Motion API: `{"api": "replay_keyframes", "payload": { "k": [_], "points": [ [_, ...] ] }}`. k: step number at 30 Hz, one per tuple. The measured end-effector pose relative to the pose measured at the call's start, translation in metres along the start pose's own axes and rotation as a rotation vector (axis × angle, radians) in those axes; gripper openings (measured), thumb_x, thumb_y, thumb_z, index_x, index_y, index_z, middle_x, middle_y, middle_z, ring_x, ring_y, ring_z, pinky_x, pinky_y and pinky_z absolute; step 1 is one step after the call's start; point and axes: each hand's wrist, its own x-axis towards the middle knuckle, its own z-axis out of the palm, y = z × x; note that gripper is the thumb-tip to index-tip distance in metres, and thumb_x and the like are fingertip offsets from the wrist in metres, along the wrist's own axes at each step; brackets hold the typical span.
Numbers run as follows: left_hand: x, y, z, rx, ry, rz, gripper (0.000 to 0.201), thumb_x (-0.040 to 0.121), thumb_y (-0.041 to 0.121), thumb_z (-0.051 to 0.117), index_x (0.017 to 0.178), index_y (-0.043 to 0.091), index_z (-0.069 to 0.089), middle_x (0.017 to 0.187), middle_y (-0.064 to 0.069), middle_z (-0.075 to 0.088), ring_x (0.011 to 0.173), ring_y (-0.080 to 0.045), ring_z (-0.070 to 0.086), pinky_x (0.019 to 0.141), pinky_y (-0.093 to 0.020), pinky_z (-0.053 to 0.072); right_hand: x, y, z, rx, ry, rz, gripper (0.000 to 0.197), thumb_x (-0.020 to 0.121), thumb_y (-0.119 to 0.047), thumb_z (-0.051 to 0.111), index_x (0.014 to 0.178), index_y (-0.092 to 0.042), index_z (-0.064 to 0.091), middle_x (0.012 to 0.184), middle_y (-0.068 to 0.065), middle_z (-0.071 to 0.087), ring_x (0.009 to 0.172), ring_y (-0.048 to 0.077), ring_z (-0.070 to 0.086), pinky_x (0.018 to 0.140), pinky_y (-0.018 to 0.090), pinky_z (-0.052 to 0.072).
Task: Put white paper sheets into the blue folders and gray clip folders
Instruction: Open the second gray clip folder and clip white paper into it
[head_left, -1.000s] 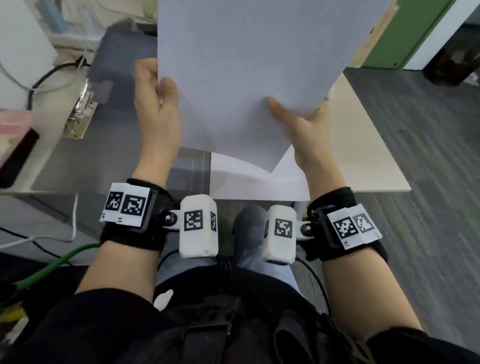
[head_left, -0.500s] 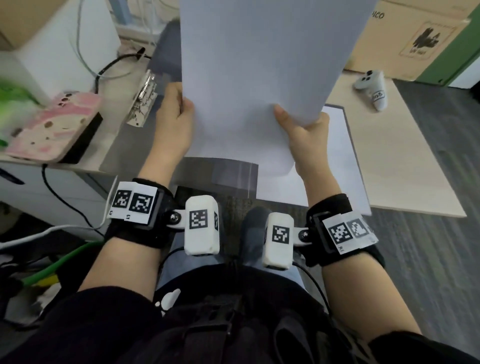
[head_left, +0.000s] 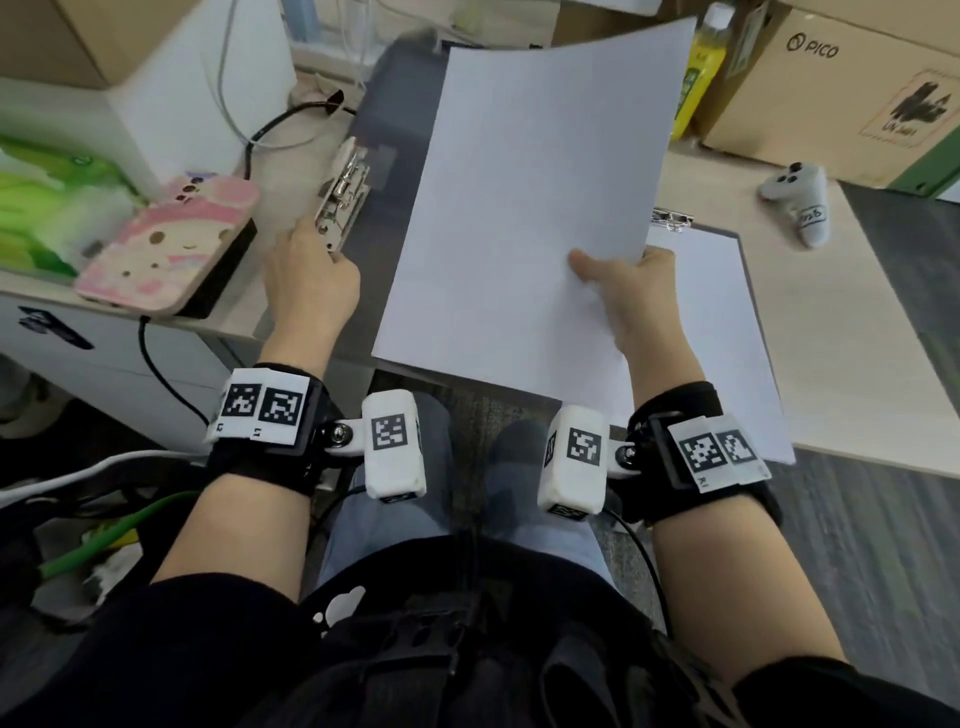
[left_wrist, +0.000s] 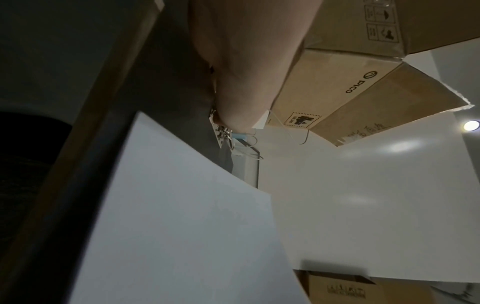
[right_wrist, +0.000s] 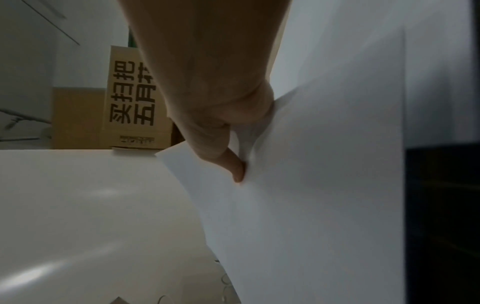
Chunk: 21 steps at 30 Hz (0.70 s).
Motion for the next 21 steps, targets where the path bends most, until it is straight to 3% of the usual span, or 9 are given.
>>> {"api": "replay_keyframes", "payload": {
  "k": [3, 8, 9, 11, 14, 17, 21],
  "points": [
    [-0.004, 0.001, 0.002, -0.058, 0.007, 0.046, 0.036, 0.084, 0.000, 0.042, 0.117, 0.002, 0.057, 0.115, -0.021, 0.061, 0.109, -0.040, 0.053, 0.088, -0.043, 0.043, 0.002, 0.007, 0.002, 0.000, -0.021, 0.083, 0.014, 0.074, 0.001, 0.073, 0.084, -0.007, 0.066, 0.080, 0.006, 0.067, 0.073, 0.024, 0.063, 0.071, 0.036, 0.056],
    [-0.018, 0.010, 0.008, -0.272, -0.081, 0.085, 0.036, 0.086, -0.004, 0.038, 0.111, 0.005, 0.062, 0.111, -0.014, 0.065, 0.104, -0.030, 0.058, 0.086, -0.033, 0.045, 0.007, 0.015, 0.004, -0.067, -0.022, 0.132, 0.010, 0.079, 0.001, 0.067, 0.076, -0.006, 0.061, 0.074, 0.003, 0.061, 0.071, 0.022, 0.058, 0.058, 0.023, 0.049],
    [-0.020, 0.012, 0.010, -0.306, -0.096, 0.068, 0.036, 0.087, -0.004, 0.038, 0.111, 0.004, 0.063, 0.112, -0.013, 0.065, 0.104, -0.028, 0.058, 0.086, -0.030, 0.043, 0.007, 0.017, 0.004, -0.091, -0.010, 0.143, 0.006, 0.080, 0.001, 0.066, 0.079, -0.001, 0.061, 0.074, 0.004, 0.059, 0.071, 0.022, 0.056, 0.057, 0.022, 0.048],
    [-0.021, 0.014, 0.014, -0.421, -0.137, 0.019, 0.036, 0.088, -0.002, 0.039, 0.112, 0.007, 0.064, 0.113, -0.010, 0.066, 0.104, -0.023, 0.058, 0.087, -0.026, 0.043, 0.010, 0.020, 0.003, -0.117, 0.020, 0.154, 0.018, 0.081, -0.001, 0.065, 0.094, 0.010, 0.060, 0.082, 0.010, 0.055, 0.075, 0.021, 0.053, 0.061, 0.024, 0.045],
    [-0.019, 0.014, 0.018, -0.528, -0.164, -0.029, 0.035, 0.088, 0.000, 0.044, 0.114, 0.010, 0.065, 0.114, -0.005, 0.066, 0.105, -0.016, 0.059, 0.093, -0.025, 0.046, 0.014, 0.023, 0.001, -0.136, 0.040, 0.169, 0.018, 0.082, -0.005, 0.065, 0.097, 0.003, 0.059, 0.091, 0.011, 0.055, 0.079, 0.022, 0.053, 0.066, 0.027, 0.045],
    [-0.020, 0.013, 0.020, -0.562, -0.178, -0.033, 0.038, 0.086, -0.002, 0.044, 0.115, 0.011, 0.065, 0.113, -0.002, 0.067, 0.105, -0.011, 0.059, 0.091, -0.019, 0.044, 0.018, 0.027, 0.002, -0.156, 0.056, 0.180, 0.016, 0.082, -0.007, 0.066, 0.093, -0.004, 0.054, 0.091, 0.010, 0.054, 0.080, 0.021, 0.053, 0.074, 0.030, 0.045],
    [-0.021, 0.011, 0.022, -0.619, -0.211, -0.041, 0.036, 0.084, 0.004, 0.047, 0.113, 0.012, 0.067, 0.113, -0.002, 0.069, 0.109, -0.014, 0.062, 0.097, -0.027, 0.049, 0.020, 0.029, 0.004, -0.195, 0.066, 0.158, 0.020, 0.082, -0.008, 0.066, 0.098, 0.000, 0.058, 0.093, 0.009, 0.058, 0.081, 0.023, 0.055, 0.078, 0.034, 0.048]
  ]
}}
